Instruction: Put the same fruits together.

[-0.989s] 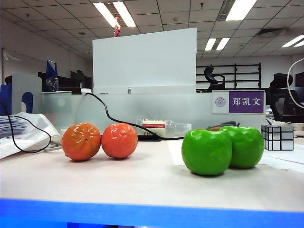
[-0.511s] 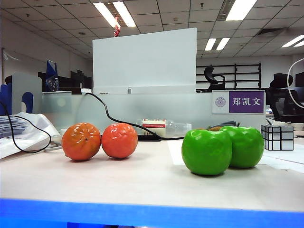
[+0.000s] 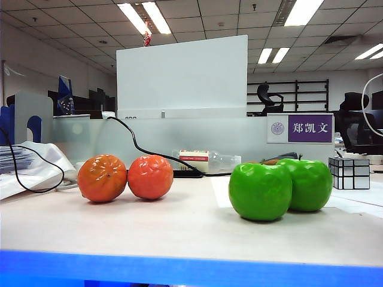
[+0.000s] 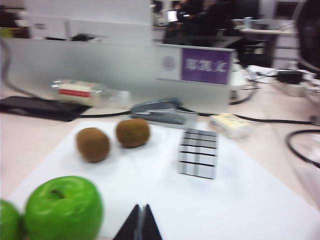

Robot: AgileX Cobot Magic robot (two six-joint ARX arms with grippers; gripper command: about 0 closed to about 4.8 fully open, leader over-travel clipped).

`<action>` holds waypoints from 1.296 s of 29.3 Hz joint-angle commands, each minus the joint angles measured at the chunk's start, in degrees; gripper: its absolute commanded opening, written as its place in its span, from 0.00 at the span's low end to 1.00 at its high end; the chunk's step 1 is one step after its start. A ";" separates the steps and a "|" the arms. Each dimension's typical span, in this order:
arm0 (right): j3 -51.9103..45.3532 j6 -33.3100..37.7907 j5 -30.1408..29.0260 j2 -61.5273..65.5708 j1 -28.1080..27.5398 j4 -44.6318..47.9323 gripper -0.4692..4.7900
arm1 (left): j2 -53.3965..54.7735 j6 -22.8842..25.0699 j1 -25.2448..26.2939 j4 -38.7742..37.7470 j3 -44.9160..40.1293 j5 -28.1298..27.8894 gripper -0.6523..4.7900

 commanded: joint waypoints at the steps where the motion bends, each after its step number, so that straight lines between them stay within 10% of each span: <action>1: -0.35 0.76 -6.01 -0.07 -4.87 0.85 0.09 | -0.07 0.24 -0.04 0.42 0.07 0.02 0.11; 38: -0.42 5.79 -2.91 -0.07 -10.29 -1.29 0.09 | -0.07 0.24 -0.04 0.42 0.07 0.02 0.11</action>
